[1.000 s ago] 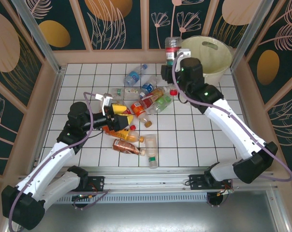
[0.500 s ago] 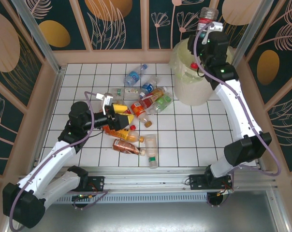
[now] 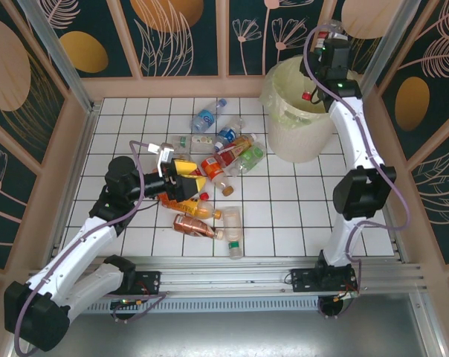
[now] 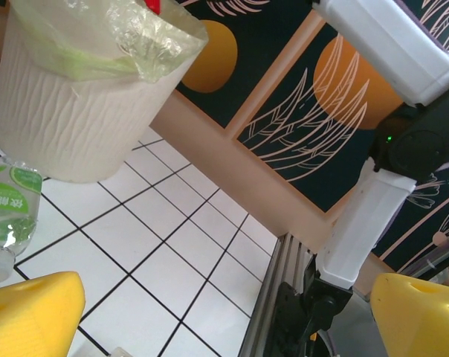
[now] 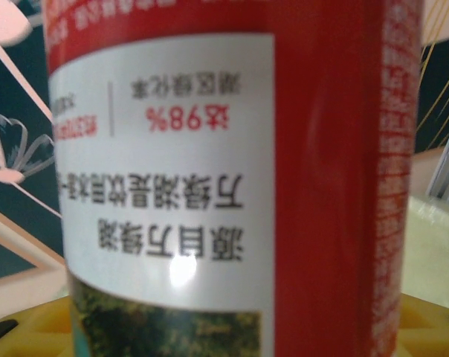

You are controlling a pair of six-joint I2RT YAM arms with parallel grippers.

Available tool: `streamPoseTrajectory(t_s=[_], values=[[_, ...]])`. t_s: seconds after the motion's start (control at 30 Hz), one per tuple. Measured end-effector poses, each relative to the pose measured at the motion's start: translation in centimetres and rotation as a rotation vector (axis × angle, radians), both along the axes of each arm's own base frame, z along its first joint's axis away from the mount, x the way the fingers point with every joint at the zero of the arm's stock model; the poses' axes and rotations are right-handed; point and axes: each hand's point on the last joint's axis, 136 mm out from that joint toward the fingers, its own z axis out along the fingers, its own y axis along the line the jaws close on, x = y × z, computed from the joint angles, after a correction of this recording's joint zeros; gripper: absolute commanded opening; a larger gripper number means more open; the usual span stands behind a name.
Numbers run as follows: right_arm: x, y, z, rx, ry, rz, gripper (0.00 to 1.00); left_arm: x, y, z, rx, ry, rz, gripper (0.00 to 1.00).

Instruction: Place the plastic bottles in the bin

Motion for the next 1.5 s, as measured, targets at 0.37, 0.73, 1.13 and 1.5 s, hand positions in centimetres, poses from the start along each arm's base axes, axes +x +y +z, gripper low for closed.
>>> streamPoseTrajectory(t_s=[0.37,0.73,1.13,1.5], values=[[0.7,0.2,-5.9,0.017,0.212,0.032,0.58,0.0,0.0,0.2,-0.011,-0.009,-0.003,0.99],[0.7,-0.7,-10.2,0.051,0.343,0.044,0.60,0.0,0.0,0.1,-0.010,-0.006,-0.003,0.99],[1.0,-0.2,-15.0,0.093,0.456,0.076,0.63,0.0,0.0,0.0,-0.012,0.005,-0.003,0.99],[1.1,0.0,-15.2,0.121,0.469,0.083,0.76,0.1,-0.1,-0.2,-0.010,0.011,-0.002,0.99]])
